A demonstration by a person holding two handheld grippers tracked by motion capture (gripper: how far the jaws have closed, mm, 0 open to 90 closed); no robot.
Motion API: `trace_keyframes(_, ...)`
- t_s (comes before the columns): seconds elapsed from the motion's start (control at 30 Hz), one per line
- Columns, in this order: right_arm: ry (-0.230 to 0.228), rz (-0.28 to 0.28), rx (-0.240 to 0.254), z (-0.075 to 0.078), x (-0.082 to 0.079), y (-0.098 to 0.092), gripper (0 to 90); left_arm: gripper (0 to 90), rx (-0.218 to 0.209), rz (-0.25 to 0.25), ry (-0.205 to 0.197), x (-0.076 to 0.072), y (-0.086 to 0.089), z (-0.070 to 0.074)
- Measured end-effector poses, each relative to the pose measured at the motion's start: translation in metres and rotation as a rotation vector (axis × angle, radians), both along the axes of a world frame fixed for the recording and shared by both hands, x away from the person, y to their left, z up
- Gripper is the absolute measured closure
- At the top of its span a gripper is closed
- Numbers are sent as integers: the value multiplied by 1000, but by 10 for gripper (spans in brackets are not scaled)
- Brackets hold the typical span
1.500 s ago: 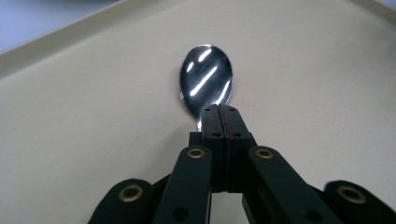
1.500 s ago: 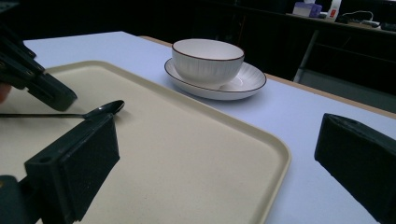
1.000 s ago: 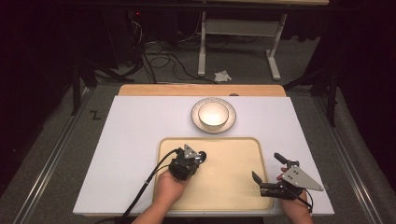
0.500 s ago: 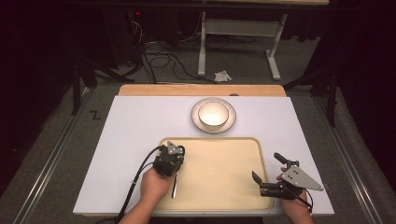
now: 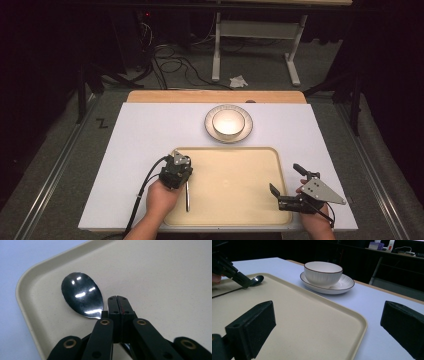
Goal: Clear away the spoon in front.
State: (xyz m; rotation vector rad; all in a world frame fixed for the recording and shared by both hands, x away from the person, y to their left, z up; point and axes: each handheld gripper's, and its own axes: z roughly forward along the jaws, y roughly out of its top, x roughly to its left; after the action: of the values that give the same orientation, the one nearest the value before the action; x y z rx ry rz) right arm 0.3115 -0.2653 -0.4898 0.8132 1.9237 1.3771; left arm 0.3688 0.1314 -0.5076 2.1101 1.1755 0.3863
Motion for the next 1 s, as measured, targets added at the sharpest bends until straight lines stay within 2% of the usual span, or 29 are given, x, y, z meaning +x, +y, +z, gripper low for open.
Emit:
trace_keyframes(0.1, -1, 0, -1, 0, 0, 0, 4, 832, -41, -3, -11, -2, 1, 3)
trace_keyframes(0.23, -6, 2, -5, 0, 1, 0, 4, 691, -71, 3, -53, -4, 6, 8)
trace_keyframes(0.27, -2, 1, -1, 0, 0, 0, 3, 588, -81, 3, -65, -5, 9, 9)
trace_keyframes(0.3, -1, 1, -1, 0, 0, 0, 3, 588, -87, 4, -74, -6, 10, 10)
trace_keyframes(0.33, -2, 1, -1, 0, 0, 0, 4, 550, -98, 5, -89, -8, 13, 12)
trace_keyframes(0.37, -1, 1, -1, 0, 0, 0, 4, 485, -110, -2, -106, -10, 16, 12)
trace_keyframes(0.4, -2, 1, -2, 0, 0, 0, 3, 355, -110, -2, -130, -13, 21, 14)
trace_keyframes(0.43, -2, 1, -2, 0, 0, 0, 3, 307, -110, -2, -130, -13, 21, 14)
trace_keyframes(0.47, -1, 0, -1, 0, 0, 0, 3, 307, -111, 1, -147, -16, 25, 15)
trace_keyframes(0.5, -4, 2, -4, 0, 1, -1, 3, 215, -119, 11, -155, -19, 32, 18)
trace_keyframes(0.57, -2, 1, -3, 0, 0, -1, 3, 138, -128, 9, -155, -21, 36, 18)
trace_keyframes(0.6, -3, 1, -5, 0, 1, -1, 4, 138, -129, 5, -144, -22, 40, 19)
trace_keyframes(0.63, 0, 0, -1, 0, 0, 0, 4, 62, -128, 3, -138, -23, 43, 19)
trace_keyframes(0.67, 2, -1, 0, 0, 0, 0, 4, 23, -127, -2, -135, -24, 45, 20)
trace_keyframes(0.7, 2, -1, 0, 0, 0, 0, 4, 1, -125, -11, -136, -28, 50, 21)
trace_keyframes(0.87, 2, -5, -1, 0, 0, -1, 3, 1, -140, -9, -187, -47, 68, 24)
trace_keyframes(0.9, 0, -3, -8, 0, 0, 0, 4, 5, -167, 6, -226, -61, 79, 20)
trace_keyframes(0.93, 6, -5, -5, -1, 0, 1, 4, 22, -167, 6, -226, -61, 79, 20)
trace_keyframes(0.97, 6, -5, -5, -1, 0, 1, 4, 22, -185, 13, -235, -66, 83, 18)
trace_keyframes(1.0, 3, -4, -7, -1, 1, 1, 4, 53, -219, 20, -225, -73, 91, 17)
